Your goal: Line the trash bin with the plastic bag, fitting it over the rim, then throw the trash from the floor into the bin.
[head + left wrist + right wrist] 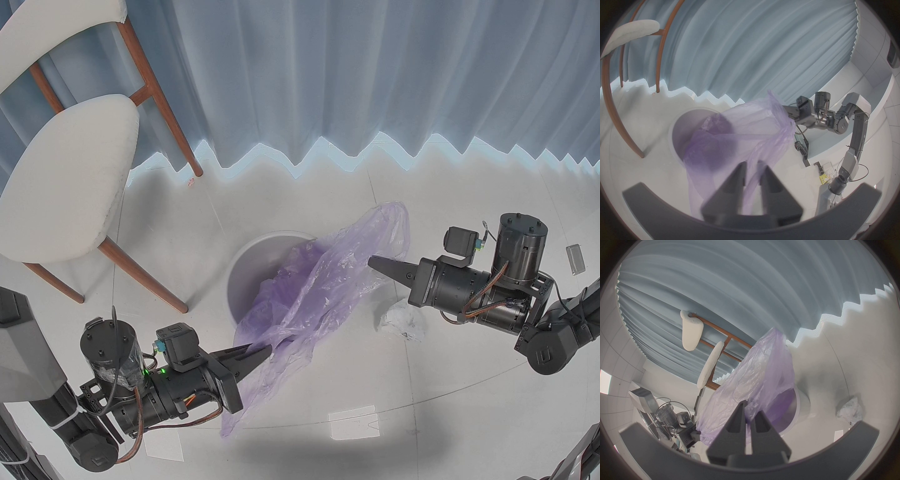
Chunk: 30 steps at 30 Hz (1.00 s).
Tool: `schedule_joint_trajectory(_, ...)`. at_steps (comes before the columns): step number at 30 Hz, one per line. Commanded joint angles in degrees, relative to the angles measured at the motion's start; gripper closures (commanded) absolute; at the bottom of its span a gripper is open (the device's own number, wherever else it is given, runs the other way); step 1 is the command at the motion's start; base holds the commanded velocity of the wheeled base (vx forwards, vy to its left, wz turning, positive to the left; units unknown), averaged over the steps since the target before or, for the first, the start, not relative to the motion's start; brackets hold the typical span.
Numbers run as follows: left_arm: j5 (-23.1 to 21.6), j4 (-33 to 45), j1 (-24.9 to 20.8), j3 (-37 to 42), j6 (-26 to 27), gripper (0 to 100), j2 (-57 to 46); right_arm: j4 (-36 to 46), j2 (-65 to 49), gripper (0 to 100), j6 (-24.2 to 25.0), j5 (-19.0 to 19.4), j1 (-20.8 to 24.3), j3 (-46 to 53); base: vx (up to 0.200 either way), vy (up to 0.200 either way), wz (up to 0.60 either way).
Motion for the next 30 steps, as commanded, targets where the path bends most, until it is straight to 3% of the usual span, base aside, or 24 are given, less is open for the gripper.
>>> schedule_joint_trajectory(1, -0.21, -0.02, 2.03, -1.54, -0.08, 100, 0.06, -0.99, -0.87, 100, 0.01, 0.81, 0.03, 0.71, 0.000, 0.000, 0.00)
schedule_joint_trajectory(12, -0.47, -0.02, 5.72, -4.18, -0.17, 100, -0.90, -7.31, -2.62, 100, 0.01, 5.90, 0.64, 5.89, 0.000, 0.000, 0.00)
schedule_joint_trajectory(15, -0.47, -0.02, 7.04, -5.94, -2.63, 100, -2.57, -7.84, -3.50, 100, 0.01, 8.63, 0.20, 7.47, 0.000, 0.000, 0.00)
schedule_joint_trajectory(19, -0.47, 0.07, 8.09, -7.34, -6.14, 100, -4.86, -7.75, -3.33, 100, 0.01, 8.72, -0.59, 7.30, 0.000, 0.000, 0.00)
schedule_joint_trajectory(30, -0.29, 0.33, 14.07, -12.00, -6.32, 100, -3.98, -7.23, -1.39, 100, 1.68, 8.63, -6.48, 5.63, 0.000, 0.000, 0.00)
